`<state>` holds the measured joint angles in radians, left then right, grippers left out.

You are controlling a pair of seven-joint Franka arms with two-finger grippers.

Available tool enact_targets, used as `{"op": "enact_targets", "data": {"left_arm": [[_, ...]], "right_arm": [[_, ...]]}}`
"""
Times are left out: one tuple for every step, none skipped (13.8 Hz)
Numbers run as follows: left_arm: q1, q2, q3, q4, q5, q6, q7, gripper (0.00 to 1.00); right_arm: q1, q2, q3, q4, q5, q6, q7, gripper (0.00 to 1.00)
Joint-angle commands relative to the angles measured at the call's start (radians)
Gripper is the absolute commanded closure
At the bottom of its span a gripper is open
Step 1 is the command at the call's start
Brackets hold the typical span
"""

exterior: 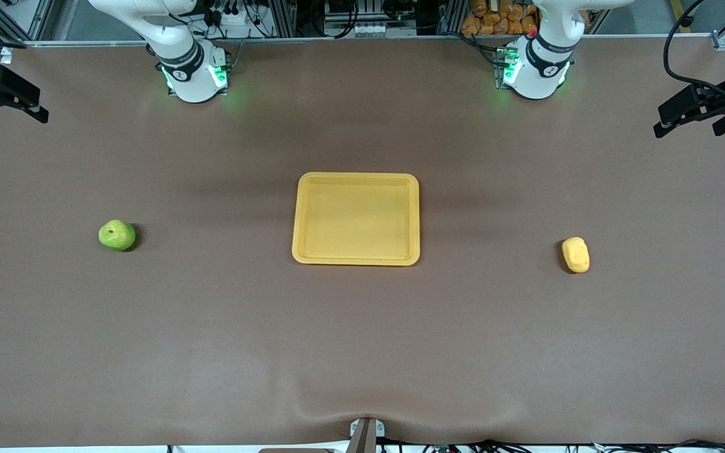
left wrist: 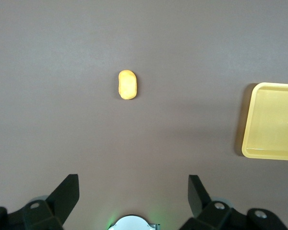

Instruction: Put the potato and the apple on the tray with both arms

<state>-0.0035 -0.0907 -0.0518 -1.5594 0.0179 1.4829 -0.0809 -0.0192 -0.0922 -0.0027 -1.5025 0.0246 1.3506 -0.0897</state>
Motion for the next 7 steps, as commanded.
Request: {"op": "enact_targets", "data": {"left_arm": [[0.002,-0.011,-0.002,0.010,-0.003,-0.018,0.010,0.00],[0.002,-0.006,-0.002,0.022,-0.003,-0.019,0.010,0.00],[0.003,-0.004,0.001,0.025,-0.003,-0.019,0.009,0.00],[0.003,-0.003,0.003,0.025,-0.003,-0.019,0.009,0.00],[0.005,-0.003,0.004,0.025,-0.004,-0.019,0.012,0.00],[0.007,-0.003,0.004,0.022,-0.006,-0.019,0.012,0.00],[0.007,-0.001,0.006,0.021,-0.006,-0.021,0.012,0.00]], "right_arm": [[-0.015,0.012,0.004,0.019,0.018,-0.004,-0.012,0.00],[-0.013,0.011,0.004,0.018,0.018,-0.004,-0.010,0.00],[-0.013,0.011,0.004,0.018,0.020,-0.004,-0.010,0.00],[-0.015,0.012,0.004,0.018,0.020,-0.004,-0.011,0.00],[-0.018,0.011,0.003,0.015,0.029,-0.004,-0.012,0.00],[-0.021,0.012,0.001,0.015,0.034,-0.005,-0.012,0.00],[-0.021,0.012,0.001,0.016,0.034,-0.005,-0.012,0.00]]}}
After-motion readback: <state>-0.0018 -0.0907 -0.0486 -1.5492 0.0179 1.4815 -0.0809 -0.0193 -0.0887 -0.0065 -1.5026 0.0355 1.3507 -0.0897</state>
